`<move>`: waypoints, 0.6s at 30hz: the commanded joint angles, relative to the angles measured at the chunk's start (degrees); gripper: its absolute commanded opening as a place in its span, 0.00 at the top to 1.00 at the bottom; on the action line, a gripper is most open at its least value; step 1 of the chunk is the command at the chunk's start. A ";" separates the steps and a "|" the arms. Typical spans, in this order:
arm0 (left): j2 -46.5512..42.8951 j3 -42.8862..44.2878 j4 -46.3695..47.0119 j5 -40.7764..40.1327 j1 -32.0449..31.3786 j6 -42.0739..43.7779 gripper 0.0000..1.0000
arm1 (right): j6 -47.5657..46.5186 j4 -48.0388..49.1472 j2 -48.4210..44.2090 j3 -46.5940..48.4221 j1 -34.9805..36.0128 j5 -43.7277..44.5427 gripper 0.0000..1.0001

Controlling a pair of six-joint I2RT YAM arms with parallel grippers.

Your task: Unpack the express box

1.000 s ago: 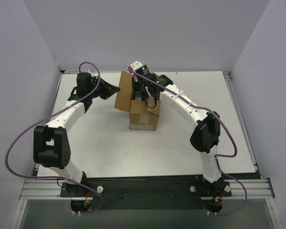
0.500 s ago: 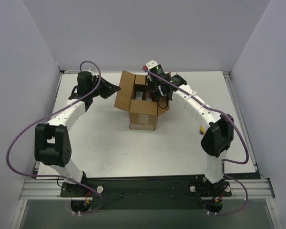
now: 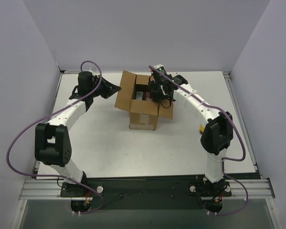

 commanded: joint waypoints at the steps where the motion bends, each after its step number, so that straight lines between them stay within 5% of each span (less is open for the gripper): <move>1: 0.64 1.11 0.94 -1.54 -0.45 2.24 1.00 | 4.96 -5.81 4.43 0.60 -0.98 -5.64 0.52; 3: 0.73 0.84 0.94 -1.28 -0.54 2.51 1.00 | 5.05 -5.90 6.11 1.30 -1.15 -9.06 0.59; 7: 1.35 0.75 0.76 -0.84 -0.54 3.12 1.00 | 5.23 -5.81 7.17 2.36 -0.98 -14.25 1.00; 12: 2.05 0.75 1.55 -0.40 -0.54 4.09 1.00 | 5.58 -5.72 4.01 0.53 -0.72 -17.08 1.00; 16: 2.84 3.03 1.03 1.44 -0.54 10.04 1.00 | 3.57 -6.60 -1.61 0.34 -2.12 -14.97 0.58; 18: 3.54 5.22 0.41 4.78 -0.54 13.04 1.00 | 1.89 -7.13 -5.74 1.74 -4.13 -16.98 0.46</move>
